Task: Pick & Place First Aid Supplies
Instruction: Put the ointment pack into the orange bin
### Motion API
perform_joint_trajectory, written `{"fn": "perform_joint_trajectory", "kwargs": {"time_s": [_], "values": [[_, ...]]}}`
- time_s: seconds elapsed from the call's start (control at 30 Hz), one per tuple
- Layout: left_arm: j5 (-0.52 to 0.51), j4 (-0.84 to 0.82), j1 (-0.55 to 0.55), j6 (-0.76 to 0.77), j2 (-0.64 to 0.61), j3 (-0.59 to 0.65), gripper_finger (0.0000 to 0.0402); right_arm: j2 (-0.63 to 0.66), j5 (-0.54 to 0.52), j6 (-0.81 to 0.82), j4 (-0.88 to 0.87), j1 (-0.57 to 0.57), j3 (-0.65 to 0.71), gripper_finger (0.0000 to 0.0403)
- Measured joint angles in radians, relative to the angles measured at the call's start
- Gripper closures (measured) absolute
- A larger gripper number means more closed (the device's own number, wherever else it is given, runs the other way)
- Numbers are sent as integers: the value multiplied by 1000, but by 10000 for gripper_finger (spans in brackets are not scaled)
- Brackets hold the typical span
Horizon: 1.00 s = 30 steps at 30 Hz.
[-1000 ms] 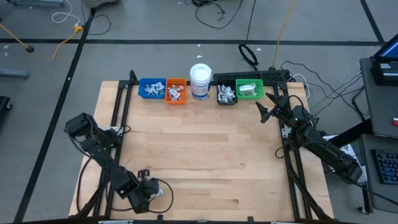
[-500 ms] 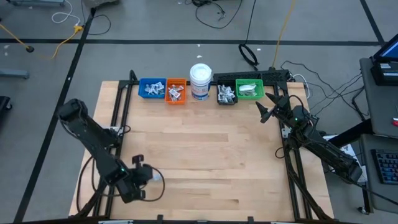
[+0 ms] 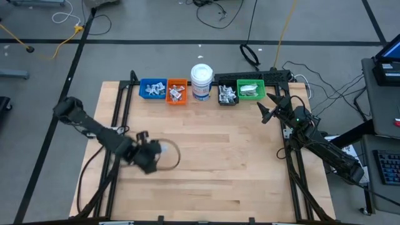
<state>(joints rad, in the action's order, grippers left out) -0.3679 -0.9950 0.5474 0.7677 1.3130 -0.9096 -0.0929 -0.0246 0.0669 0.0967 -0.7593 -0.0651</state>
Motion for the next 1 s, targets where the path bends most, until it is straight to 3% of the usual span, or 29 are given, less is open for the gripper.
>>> {"fn": "perform_joint_trajectory", "kwargs": {"time_s": [0.17, 0.53, 0.77, 1.0], "values": [[2, 4, -289, -186, 0, 0, 401, 0, 0, 0, 0, 0, 0, 50], [34, 81, -870, -419, 11, -17, 401, 0, 0, 0, 0, 0, 0, 50], [56, 82, -1058, -500, 172, -212, 401, 0, 0, 0, 0, 0, 0, 50], [81, 81, -1188, -380, 327, -392, 401, 0, 0, 0, 0, 0, 0, 50]]}}
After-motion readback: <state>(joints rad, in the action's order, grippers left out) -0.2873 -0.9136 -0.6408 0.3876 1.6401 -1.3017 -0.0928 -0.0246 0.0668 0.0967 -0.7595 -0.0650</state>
